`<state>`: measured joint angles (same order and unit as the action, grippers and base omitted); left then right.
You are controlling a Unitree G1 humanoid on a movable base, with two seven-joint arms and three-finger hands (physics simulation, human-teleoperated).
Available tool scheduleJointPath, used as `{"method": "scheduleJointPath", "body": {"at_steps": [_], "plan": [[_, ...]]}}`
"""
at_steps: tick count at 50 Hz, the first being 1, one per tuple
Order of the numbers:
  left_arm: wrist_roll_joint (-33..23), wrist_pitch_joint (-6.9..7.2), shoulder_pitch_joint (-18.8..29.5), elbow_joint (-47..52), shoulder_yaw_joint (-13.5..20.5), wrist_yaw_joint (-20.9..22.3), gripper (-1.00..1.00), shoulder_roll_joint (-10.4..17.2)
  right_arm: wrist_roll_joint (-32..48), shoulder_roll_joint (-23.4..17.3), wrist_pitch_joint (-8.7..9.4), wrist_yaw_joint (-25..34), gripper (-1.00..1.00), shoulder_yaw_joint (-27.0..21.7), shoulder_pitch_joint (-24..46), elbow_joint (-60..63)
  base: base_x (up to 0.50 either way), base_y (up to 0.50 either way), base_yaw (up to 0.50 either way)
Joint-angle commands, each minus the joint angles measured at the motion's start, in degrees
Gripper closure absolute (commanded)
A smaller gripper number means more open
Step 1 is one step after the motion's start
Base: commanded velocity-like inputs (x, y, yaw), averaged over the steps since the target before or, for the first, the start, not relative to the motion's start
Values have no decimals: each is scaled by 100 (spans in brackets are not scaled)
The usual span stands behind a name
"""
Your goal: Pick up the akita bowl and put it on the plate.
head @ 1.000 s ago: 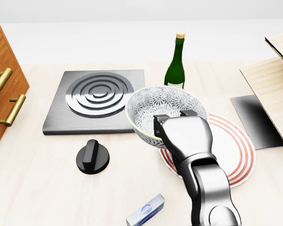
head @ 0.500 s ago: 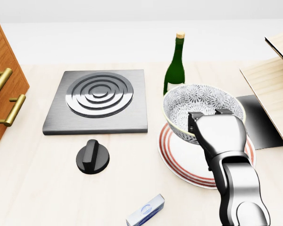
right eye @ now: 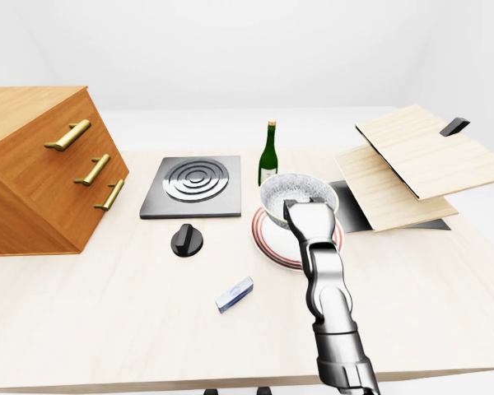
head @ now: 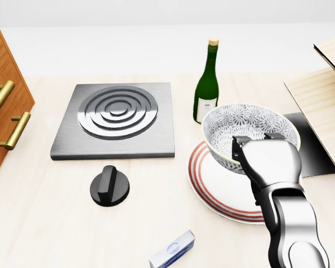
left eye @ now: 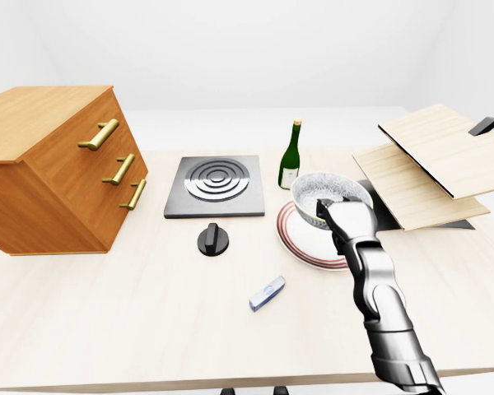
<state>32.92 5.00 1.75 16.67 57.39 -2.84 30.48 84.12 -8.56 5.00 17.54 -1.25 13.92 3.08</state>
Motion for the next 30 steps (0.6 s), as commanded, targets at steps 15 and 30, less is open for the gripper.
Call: {"method": "scheduleJointPath", "body": {"at_steps": [15, 30], "plan": [[-3, 0, 0, -2, -2, 3, -100, 0, 126, 3, 0, -160, 100, -27, -20, 72, 0, 0, 0], [-12, 0, 1, -1, -1, 18, -100, 0, -677, -271, 0, -1144, 100, -171, 968, -1795, 0, 0, 0]]}}
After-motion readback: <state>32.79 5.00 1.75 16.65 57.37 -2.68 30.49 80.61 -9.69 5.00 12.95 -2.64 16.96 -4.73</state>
